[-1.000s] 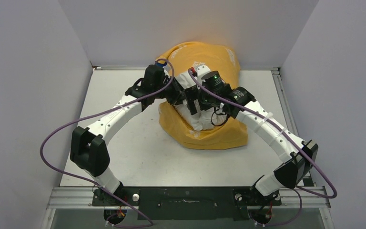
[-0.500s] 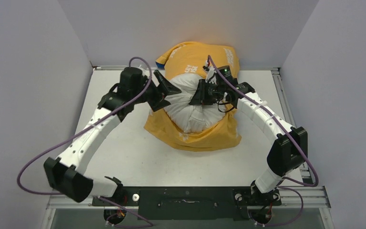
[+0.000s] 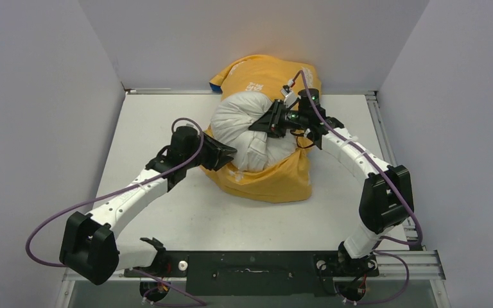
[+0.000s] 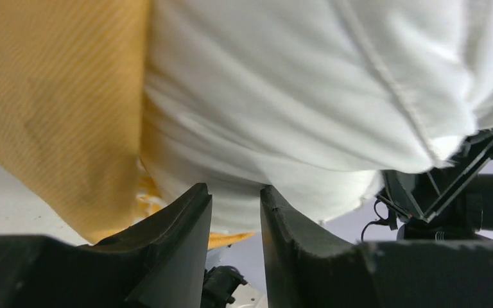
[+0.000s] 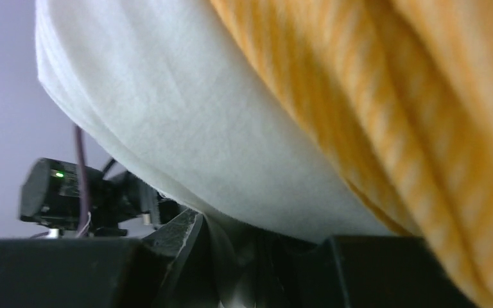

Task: Put the pillow into the pillowcase
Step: Stuff the pillow into the pillowcase.

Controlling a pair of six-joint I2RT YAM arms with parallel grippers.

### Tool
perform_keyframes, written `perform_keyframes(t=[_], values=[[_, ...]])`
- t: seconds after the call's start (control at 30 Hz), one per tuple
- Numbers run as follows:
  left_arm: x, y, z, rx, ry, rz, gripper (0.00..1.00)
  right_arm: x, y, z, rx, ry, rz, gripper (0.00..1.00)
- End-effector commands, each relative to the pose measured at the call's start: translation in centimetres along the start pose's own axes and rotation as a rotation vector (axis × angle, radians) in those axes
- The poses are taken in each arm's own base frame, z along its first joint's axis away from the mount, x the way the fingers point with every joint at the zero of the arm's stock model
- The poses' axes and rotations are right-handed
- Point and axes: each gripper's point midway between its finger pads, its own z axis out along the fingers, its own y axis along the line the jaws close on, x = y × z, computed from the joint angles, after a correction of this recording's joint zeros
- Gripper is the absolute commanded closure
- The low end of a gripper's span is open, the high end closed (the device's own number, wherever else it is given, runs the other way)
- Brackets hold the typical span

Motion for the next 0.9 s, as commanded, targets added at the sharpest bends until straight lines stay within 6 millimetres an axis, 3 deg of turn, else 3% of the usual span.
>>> perform_keyframes(t=[0.0,0.13,0.3,0.57,0.7,0.87], values=[[-1.2,-2.3,0.6,0.125,-0.098,-0.077,0.67,-7.3,4.0,-1.8,-0.146,-0.238,0.025,0.95],[-1.8,0.5,2.5,0.138,-0.112,-0.172,0.68,-8.5,4.4,-2.1,-0.146,-0.249,0.028,0.95],[-2.3,3.8,4.6,0.023,-0.126,-0.216,0.67,-8.8,4.4,-2.3,-0.154,-0.258,0.045,0.95],[-3.3,8.9,3.0,-0.122,-0.247,-0.33,0.54,-9.8,4.3,-3.0,-0.16,-0.275,0.047,0.95],[-3.8,9.5,3.4,-0.132,-0.255,-0.319,0.47,-9.7,4.1,-2.8,-0.166,-0.27,0.05,0.95],[-3.5,6.5,6.8,-0.027,-0.162,-0.235,0.38,-9.5,3.9,-2.6,-0.168,-0.258,0.052,0.95]])
